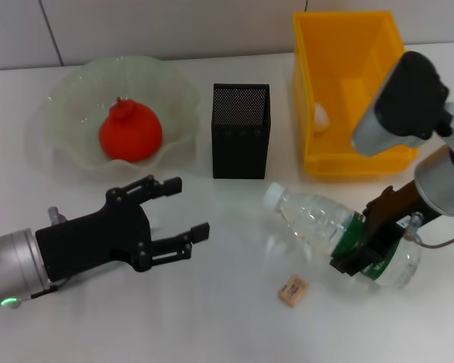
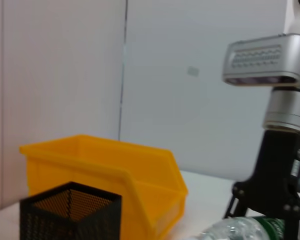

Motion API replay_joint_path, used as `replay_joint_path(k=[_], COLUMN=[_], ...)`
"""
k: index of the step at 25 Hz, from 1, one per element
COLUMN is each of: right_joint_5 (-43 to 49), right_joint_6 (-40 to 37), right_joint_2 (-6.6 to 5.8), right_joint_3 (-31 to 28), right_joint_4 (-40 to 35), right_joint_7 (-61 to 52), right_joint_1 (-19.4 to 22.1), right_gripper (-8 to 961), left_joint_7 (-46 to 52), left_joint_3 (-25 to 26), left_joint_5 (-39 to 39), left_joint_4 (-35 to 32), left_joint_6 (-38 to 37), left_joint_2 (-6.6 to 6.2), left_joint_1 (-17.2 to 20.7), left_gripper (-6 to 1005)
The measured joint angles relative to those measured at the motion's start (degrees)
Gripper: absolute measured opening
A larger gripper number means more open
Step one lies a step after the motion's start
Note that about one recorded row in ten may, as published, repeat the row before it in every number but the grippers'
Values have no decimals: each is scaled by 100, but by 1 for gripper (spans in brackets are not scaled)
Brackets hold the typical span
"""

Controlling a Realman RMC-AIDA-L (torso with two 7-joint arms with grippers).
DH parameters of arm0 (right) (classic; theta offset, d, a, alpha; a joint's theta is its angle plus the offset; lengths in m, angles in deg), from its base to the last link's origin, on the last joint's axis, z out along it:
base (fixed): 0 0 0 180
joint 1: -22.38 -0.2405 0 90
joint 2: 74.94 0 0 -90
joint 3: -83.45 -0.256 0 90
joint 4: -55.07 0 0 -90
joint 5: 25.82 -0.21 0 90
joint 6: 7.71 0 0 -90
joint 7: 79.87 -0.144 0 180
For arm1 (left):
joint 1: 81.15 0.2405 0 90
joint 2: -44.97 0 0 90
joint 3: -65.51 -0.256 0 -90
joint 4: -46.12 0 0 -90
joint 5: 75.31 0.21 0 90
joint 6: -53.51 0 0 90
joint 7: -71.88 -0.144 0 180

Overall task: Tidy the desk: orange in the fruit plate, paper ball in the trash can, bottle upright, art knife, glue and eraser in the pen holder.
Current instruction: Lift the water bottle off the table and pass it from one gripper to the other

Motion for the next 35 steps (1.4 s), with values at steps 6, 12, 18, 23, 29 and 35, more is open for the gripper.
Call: replay_joint_path(k=[6,12,18,23,29,35], right_joint_5=[-819,-2005,-3422,-4061,-4611,-4876], right_joint_6=[-51,-63,-82,-186,-655,-1108], right_joint_2=[3,16,-7,-17,-19,-21], right_joint_3=[-524,-1141,-1984,-2367,-2825,-3353], right_joint_4=[-254,-182,539,1054,1615,2250], right_joint_7=[733,1947,3316,4245,5009,5686], right_joint_1=[546,1159,1542,1659,1651,1579], right_gripper=[761,761,762,762,763,764], left_joint_7=[-2,-3,29,41,25,18], left_joint_3=[526,1169,1586,1595,1596,1592], left_joint_5=[-2,-28,-117,-237,-294,-361], left_joint_4=[29,242,577,772,985,1442], left_joint_6=[-403,-959,-1546,-1832,-2121,-2590], left_joint_2=[16,40,39,43,49,60], left_joint_1=[92,153,131,71,-49,-360], left_gripper=[830,830,830,830,830,830])
